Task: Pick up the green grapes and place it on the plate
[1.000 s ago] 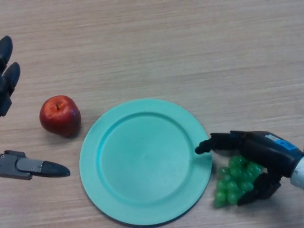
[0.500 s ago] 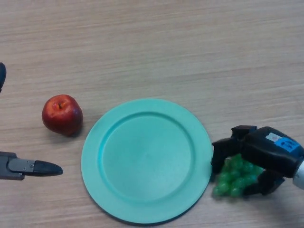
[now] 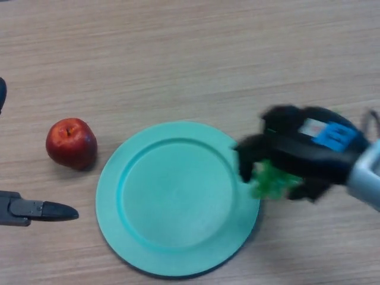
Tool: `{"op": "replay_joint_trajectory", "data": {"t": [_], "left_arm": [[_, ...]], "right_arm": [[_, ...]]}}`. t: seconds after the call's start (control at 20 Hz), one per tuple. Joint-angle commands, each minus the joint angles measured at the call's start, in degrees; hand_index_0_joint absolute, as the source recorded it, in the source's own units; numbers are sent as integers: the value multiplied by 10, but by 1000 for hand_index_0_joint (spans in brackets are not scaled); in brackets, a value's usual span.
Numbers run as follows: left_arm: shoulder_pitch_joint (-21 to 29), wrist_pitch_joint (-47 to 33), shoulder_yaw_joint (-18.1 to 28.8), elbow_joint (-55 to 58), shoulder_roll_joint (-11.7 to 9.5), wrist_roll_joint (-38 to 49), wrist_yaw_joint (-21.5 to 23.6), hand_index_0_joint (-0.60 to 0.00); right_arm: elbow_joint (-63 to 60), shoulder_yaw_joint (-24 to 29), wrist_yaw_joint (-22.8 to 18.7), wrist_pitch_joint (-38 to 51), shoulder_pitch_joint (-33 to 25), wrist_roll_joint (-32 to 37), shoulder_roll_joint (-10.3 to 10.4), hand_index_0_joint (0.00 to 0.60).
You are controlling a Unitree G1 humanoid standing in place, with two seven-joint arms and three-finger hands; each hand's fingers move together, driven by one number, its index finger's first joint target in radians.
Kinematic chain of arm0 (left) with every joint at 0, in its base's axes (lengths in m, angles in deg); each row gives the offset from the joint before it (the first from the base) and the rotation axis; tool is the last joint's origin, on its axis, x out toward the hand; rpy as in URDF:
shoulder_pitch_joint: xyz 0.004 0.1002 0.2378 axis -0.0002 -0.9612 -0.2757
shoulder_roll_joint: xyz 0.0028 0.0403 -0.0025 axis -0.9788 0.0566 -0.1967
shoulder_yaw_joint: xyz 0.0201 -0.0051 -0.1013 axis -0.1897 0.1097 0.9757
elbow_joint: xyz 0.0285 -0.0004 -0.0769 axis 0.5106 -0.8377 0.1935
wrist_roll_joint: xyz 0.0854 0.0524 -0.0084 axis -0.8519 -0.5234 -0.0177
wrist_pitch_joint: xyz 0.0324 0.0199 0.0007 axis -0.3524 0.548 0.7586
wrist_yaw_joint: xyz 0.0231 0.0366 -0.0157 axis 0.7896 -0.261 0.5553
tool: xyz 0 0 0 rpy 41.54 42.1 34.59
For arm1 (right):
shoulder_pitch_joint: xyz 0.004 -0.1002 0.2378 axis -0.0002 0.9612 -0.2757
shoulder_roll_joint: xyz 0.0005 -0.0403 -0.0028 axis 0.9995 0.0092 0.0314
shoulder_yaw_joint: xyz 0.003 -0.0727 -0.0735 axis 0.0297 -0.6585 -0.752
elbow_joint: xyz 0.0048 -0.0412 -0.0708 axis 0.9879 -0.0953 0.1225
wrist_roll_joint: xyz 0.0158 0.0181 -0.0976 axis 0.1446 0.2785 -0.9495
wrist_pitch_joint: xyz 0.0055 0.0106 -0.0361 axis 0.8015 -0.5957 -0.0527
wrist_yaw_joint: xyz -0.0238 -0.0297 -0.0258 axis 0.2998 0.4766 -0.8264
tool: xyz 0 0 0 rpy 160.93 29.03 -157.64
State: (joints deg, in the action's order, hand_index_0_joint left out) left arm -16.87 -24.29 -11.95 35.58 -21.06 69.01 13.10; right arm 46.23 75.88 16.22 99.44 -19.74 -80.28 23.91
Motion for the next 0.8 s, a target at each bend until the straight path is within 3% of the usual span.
{"op": "replay_joint_trajectory", "data": {"t": [0.05, 0.1, 0.15, 0.2, 0.25, 0.3, 0.35, 0.4, 0.45, 0.5, 0.6, 0.8], "left_arm": [[5, -95, 55, 39, -18, 36, 10, 0], [4, -100, 59, 45, -17, 46, 4, 0], [4, -101, 60, 46, -17, 51, 2, 0], [5, -102, 62, 46, -18, 56, -1, 0], [5, -101, 62, 47, -18, 57, -1, 0], [6, -100, 62, 47, -18, 59, -1, 0], [5, -101, 62, 47, -17, 59, -1, 0], [4, -103, 62, 47, -16, 60, -1, 0], [4, -103, 62, 47, -16, 60, -1, 0], [3, -102, 62, 45, -16, 60, -1, 0], [3, -100, 60, 42, -16, 56, 0, 0], [6, -103, 52, 43, -15, 45, 4, 0]], "right_arm": [[40, -2, 7, -36, -51, 44, 32, 600], [34, -27, -4, -58, -77, 36, 51, 600], [20, -42, -42, -73, -102, 22, 55, 600], [10, -76, -122, -147, -137, 16, 61, 600], [10, -88, -143, -177, -147, 20, 62, 600], [10, -96, -157, -199, -155, 21, 63, 499], [11, -102, -164, -213, -162, 17, 63, 500], [11, -110, -176, -231, -172, 15, 63, 451], [12, -114, -183, -240, -177, 20, 63, 350], [16, -121, -205, -265, -187, 40, 64, 201], [35, -132, -247, -311, -199, 85, 64, 4], [78, -137, -243, -319, -169, 86, 64, 0]]}}
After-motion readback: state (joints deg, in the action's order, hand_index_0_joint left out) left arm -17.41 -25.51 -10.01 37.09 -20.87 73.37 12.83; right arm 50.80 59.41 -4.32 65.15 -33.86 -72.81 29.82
